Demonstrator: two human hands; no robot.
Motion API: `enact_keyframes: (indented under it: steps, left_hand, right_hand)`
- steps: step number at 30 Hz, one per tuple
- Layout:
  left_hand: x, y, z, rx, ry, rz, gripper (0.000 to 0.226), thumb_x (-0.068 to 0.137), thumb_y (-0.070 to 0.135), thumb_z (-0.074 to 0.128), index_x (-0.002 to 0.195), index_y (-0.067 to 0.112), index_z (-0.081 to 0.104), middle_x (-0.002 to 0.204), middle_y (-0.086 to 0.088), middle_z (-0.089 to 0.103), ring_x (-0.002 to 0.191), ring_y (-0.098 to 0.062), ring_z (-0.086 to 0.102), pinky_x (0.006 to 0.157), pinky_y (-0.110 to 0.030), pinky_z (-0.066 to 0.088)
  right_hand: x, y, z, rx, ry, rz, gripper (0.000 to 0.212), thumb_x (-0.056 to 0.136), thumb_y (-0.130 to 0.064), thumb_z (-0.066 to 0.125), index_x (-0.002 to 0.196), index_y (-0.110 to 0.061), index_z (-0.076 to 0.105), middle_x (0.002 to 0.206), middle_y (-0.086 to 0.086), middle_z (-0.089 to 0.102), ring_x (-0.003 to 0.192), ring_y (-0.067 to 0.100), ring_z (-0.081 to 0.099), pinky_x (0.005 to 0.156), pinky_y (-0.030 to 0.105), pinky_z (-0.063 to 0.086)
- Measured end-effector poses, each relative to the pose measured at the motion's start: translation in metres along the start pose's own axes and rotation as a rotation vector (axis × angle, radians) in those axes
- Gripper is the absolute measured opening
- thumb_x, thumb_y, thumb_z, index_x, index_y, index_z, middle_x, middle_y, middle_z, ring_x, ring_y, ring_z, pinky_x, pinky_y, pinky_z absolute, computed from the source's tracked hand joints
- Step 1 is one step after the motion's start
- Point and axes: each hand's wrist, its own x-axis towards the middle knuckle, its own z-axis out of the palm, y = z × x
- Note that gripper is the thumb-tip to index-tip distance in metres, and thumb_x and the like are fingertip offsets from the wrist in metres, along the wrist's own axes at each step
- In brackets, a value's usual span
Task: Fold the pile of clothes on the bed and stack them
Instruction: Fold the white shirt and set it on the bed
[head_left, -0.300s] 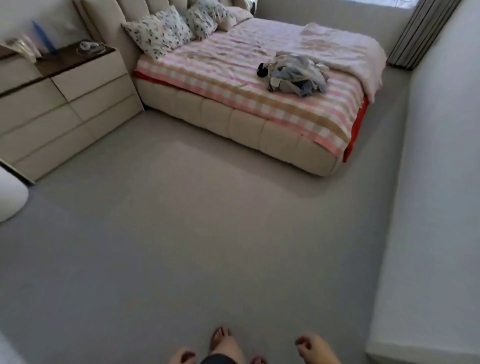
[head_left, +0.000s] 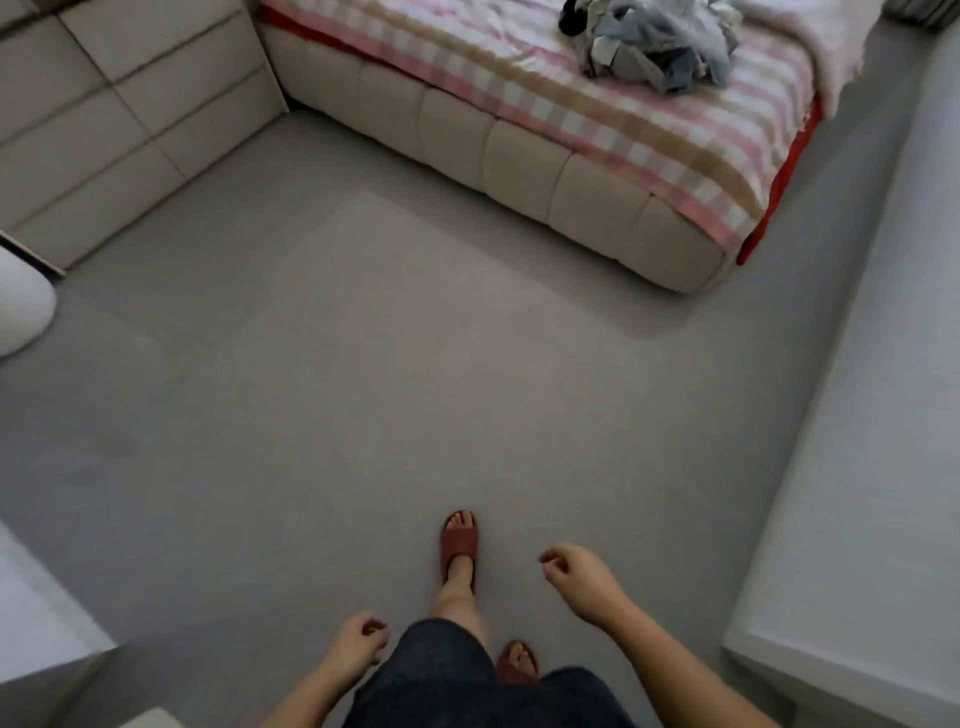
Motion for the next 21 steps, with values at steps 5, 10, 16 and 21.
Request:
enact_keyframes:
  steps: [5, 10, 16, 21]
  left_hand:
    - [0.048, 0.066, -0.04, 0.057, -0.044, -0.023, 0.013, 0.09, -0.007, 0.045, 0.082, 0.003, 0.049, 0.069, -0.008, 0.047, 0.059, -0.016, 0.043, 0.05, -0.021, 0.038]
    - [0.095, 0.148, -0.062, 0.105, -0.084, 0.042, 0.007, 0.091, -0.001, 0.047, 0.089, 0.005, 0.049, 0.069, -0.004, 0.048, 0.057, -0.015, 0.046, 0.04, -0.014, 0.034]
    - [0.143, 0.256, -0.061, 0.104, -0.113, 0.129, 0.011, 0.091, 0.002, 0.048, 0.101, 0.004, 0.053, 0.092, -0.014, 0.054, 0.067, -0.02, 0.051, 0.046, -0.014, 0.035]
    - [0.181, 0.343, -0.06, 0.105, -0.095, 0.186, 0.02, 0.091, 0.003, 0.049, 0.11, -0.002, 0.055, 0.095, -0.012, 0.055, 0.079, -0.023, 0.054, 0.063, -0.024, 0.042]
  right_hand:
    - [0.044, -0.029, -0.027, -0.058, -0.008, 0.057, 0.027, 0.095, -0.021, 0.047, 0.117, -0.012, 0.059, 0.116, 0.007, 0.063, 0.107, 0.019, 0.057, 0.087, 0.025, 0.042]
    - [0.079, -0.041, -0.064, -0.079, -0.001, 0.184, 0.026, 0.093, -0.019, 0.048, 0.114, -0.012, 0.062, 0.113, 0.008, 0.065, 0.104, 0.021, 0.058, 0.081, 0.023, 0.041]
    - [0.122, -0.039, -0.118, -0.044, 0.004, 0.335, 0.026, 0.092, -0.016, 0.049, 0.113, -0.01, 0.061, 0.117, 0.01, 0.064, 0.109, 0.023, 0.057, 0.086, 0.025, 0.042]
    - [0.184, -0.042, -0.192, -0.066, -0.033, 0.374, 0.029, 0.095, -0.017, 0.044, 0.118, -0.01, 0.059, 0.121, 0.008, 0.061, 0.113, 0.021, 0.055, 0.089, 0.024, 0.041]
